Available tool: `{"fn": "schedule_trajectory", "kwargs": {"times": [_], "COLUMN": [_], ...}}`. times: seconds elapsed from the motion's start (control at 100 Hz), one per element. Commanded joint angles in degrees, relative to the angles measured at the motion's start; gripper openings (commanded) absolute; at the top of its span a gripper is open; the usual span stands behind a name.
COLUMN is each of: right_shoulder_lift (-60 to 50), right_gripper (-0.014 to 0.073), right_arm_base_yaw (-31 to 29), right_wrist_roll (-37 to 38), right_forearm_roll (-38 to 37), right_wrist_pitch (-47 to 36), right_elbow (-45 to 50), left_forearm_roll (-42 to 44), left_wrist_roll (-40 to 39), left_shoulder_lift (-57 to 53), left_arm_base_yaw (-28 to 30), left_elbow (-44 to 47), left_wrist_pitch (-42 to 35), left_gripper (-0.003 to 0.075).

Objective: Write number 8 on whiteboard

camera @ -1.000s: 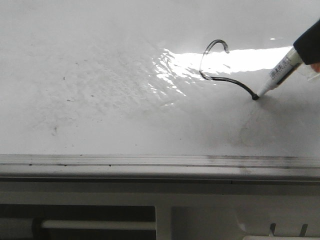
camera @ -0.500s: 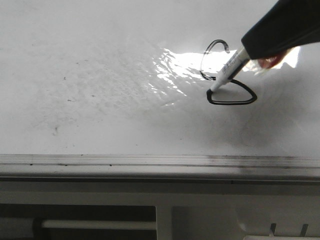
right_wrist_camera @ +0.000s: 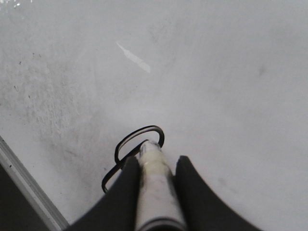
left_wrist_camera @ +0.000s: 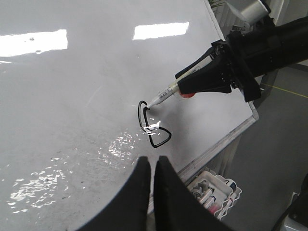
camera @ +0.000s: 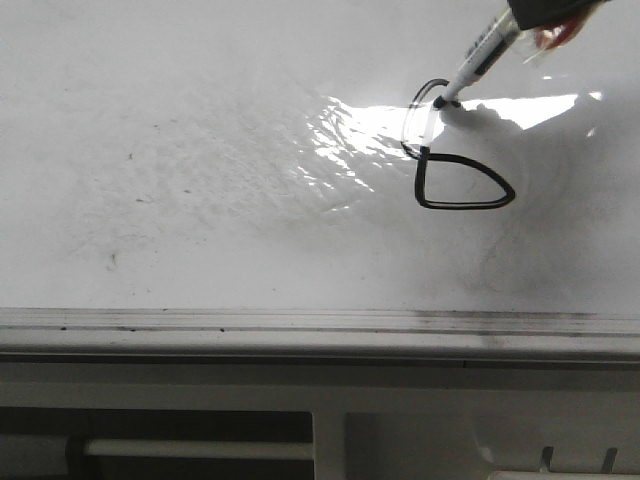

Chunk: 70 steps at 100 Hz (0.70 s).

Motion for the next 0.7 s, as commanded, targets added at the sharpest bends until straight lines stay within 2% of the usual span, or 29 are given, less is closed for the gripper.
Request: {"fn": "schedule_trajectory", "kwargs": {"times": [0.0,0.17,0.29,0.45,0.5,0.58,0.63,0.69], "right_shoulder_lift": [-1.03,-1.49,-4.21,-8.71,-9.22,-8.82,-7.93,-6.55], "right_gripper": [-0.0043,-0.0043,-0.0043,-0.0043,-0.0044,-0.0047,-0.0053,-0.0071], "right_arm_base_yaw": [-1.32,-1.32,-0.7,3.98,6.3,10.98,14.01,18.01], "right_wrist_roll": [-0.37,-0.37,-0.37,-0.37,-0.37,-0.5,-1.13,-1.83], "right_forearm_roll": [-4.79,-5.53,-3.86,-3.25,-3.25,-3.01,-2.97,-2.97], "right_wrist_pitch": [-3.17,-2.01,-4.29,-1.98,0.47,6.02,9.8,14.82], "right_elbow": [-1.52,-1.52,-2.47,-7.39,-9.11,-11.81,-13.16,-14.41], "left_forearm_roll": [-1.38,-1.38,-1.38,-1.38,-1.38,-0.67,-0.64,-0.64], "left_wrist_roll": [-0.37,-0.37,-0.37,-0.37,0.32,0.42,0.59,1.69], "left_shoulder_lift": [0.37,0.37,0.37,0.5,0.9,2.98,5.23,8.81], "left_arm_base_yaw": [0.21,0.21,0.21,0.21,0.21,0.21,0.21,0.21], "left_elbow": [-1.58,-1.58,-1.58,-1.58,-1.71,-2.72,-3.7,-5.23], "left_wrist_pitch": [-2.25,-2.25,-2.25,-2.25,-1.7,0.49,2.11,4.82], "left_gripper": [-0.002,-0.002,-0.002,-0.0013,0.0027,0.0183,0.0313,0.0409]}}
